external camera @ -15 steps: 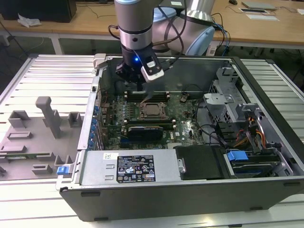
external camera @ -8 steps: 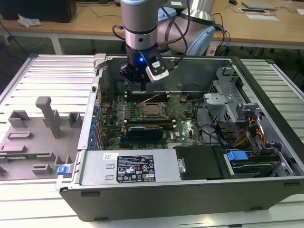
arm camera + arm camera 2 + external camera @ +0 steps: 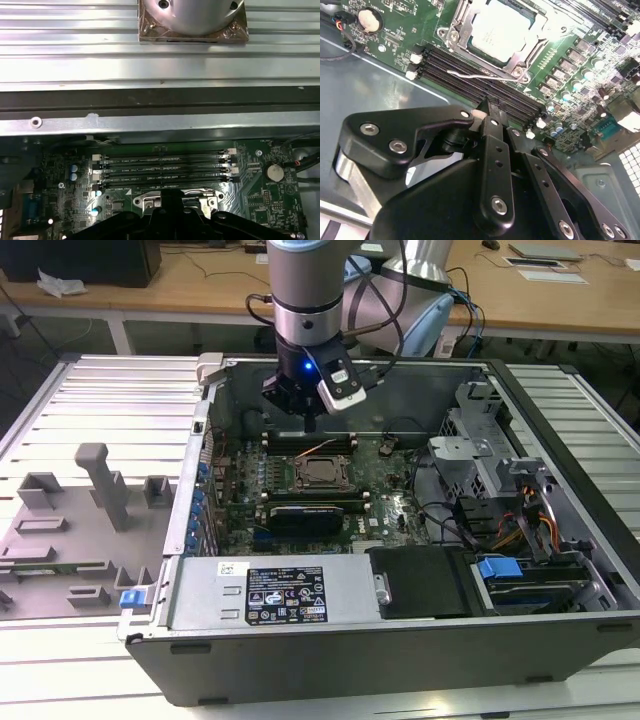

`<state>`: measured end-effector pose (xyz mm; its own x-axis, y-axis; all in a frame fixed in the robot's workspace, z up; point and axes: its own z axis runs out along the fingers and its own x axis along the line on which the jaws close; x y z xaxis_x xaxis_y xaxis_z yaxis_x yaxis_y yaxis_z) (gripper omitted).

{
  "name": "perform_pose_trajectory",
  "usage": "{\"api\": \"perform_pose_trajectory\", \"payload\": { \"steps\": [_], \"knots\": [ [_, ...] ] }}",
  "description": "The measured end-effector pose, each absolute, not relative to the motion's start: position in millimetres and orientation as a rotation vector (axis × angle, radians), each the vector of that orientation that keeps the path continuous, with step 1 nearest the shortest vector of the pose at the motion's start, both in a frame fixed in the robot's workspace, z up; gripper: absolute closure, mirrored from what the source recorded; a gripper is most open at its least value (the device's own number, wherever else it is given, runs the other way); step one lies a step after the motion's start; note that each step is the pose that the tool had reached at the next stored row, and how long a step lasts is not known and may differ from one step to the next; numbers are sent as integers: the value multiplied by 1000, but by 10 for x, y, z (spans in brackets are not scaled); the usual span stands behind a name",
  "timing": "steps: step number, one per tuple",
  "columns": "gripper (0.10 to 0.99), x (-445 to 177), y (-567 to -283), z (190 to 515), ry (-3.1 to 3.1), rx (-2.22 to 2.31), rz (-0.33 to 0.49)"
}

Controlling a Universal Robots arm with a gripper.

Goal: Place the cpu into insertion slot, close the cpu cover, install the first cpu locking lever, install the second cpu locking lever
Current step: 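Install the first cpu locking lever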

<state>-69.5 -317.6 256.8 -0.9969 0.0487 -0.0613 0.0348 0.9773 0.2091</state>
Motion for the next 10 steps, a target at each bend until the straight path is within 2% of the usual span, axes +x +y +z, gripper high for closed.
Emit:
{"api": "perform_pose_trajectory", "payload": {
  "steps": [10],
  "knots": [
    [980, -698, -3176, 2497, 2999, 54, 316]
  ]
}}
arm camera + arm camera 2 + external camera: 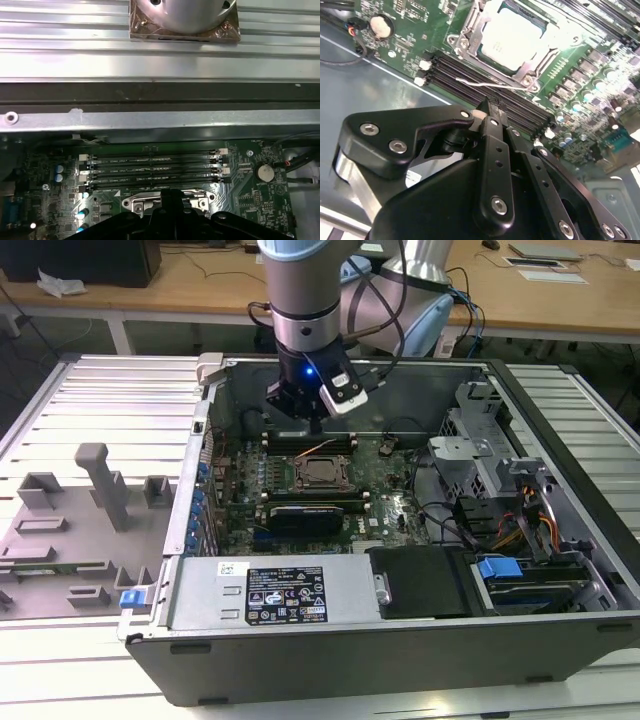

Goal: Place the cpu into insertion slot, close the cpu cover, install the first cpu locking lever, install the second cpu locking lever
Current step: 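Install the first cpu locking lever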

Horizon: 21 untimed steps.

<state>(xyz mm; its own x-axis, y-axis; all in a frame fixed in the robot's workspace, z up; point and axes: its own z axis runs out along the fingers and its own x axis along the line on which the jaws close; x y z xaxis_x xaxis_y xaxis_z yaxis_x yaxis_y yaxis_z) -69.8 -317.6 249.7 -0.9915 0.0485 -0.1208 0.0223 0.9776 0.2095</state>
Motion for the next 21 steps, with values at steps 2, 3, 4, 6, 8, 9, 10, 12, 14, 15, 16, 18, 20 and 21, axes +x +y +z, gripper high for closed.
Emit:
{"api": "perform_pose_trajectory", "payload": {
  "steps": [2, 3, 4, 6, 8, 9, 10, 12, 14, 15, 16, 18, 20, 21],
  "knots": [
    [980, -701, -3176, 2482, 2986, 52, 315],
    [980, -703, -3176, 2475, 2982, 51, 315],
    [980, -705, -3176, 2467, 2976, 50, 314],
    [980, -706, -3176, 2451, 2966, 48, 313],
    [980, -707, -3176, 2439, 2952, 46, 312],
    [980, -706, -3176, 2432, 2938, 43, 310],
    [980, -706, -3176, 2426, 2931, 42, 309],
    [980, -707, -3176, 2415, 2917, 39, 308],
    [980, -707, -3176, 2399, 2907, 37, 308],
    [980, -707, -3176, 2397, 2906, 37, 307],
    [980, -707, -3173, 2396, 2906, 37, 306],
    [980, -707, -3172, 2393, 2906, 37, 304],
    [980, -708, -3172, 2365, 2908, 36, 292],
    [980, -708, -3172, 2339, 2908, 35, 287]
  ]
}}
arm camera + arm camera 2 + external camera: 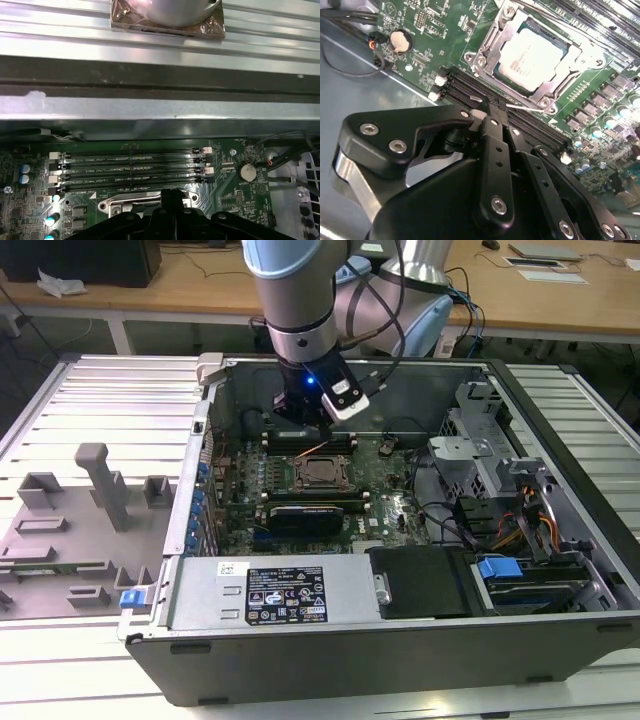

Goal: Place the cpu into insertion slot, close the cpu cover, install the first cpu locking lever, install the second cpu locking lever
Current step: 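Install the first cpu locking lever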

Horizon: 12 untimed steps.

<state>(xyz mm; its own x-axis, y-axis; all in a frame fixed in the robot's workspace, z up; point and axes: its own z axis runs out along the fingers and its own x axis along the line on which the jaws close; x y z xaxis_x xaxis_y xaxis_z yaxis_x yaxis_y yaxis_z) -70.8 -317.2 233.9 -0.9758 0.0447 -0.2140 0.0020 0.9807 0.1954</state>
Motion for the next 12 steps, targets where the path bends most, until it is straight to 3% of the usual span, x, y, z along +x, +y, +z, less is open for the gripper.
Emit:
{"api": "perform_pose_trajectory", "payload": {
  "steps": [12],
  "knots": [
    [980, -711, -3021, 2246, 2900, 45, 258]
  ]
}}
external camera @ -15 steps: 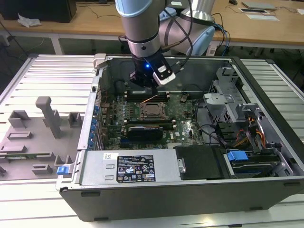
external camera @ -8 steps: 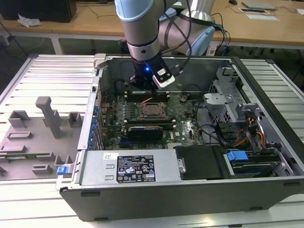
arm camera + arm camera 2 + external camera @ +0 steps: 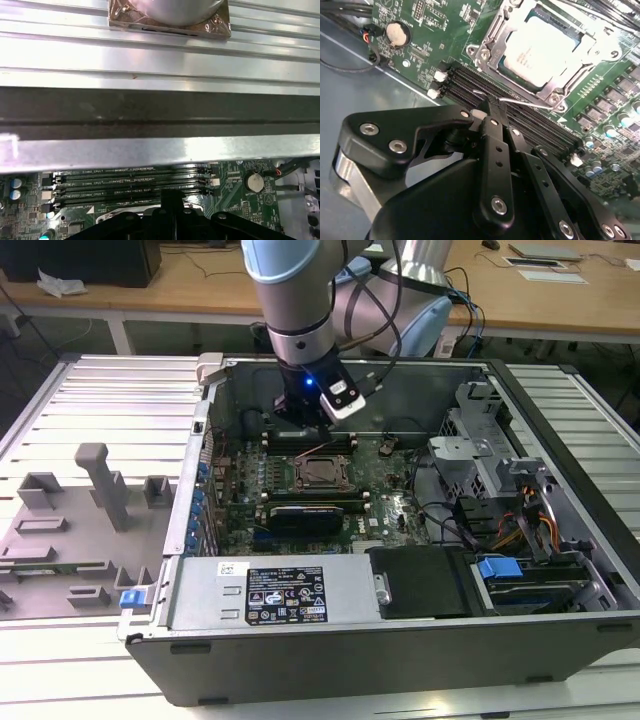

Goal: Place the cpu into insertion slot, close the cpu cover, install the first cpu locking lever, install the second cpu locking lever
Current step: 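Install the first cpu locking lever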

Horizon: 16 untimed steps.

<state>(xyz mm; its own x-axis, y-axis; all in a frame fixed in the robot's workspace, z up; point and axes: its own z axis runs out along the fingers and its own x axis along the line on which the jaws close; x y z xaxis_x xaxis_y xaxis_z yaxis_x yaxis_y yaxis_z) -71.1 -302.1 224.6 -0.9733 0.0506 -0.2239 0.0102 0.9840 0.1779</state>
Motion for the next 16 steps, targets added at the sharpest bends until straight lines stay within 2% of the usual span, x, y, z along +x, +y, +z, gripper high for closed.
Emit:
{"api": "perform_pose_trajectory", "payload": {
  "steps": [16],
  "knots": [
    [980, -715, -2989, 2136, 2870, 262, 227]
  ]
}}
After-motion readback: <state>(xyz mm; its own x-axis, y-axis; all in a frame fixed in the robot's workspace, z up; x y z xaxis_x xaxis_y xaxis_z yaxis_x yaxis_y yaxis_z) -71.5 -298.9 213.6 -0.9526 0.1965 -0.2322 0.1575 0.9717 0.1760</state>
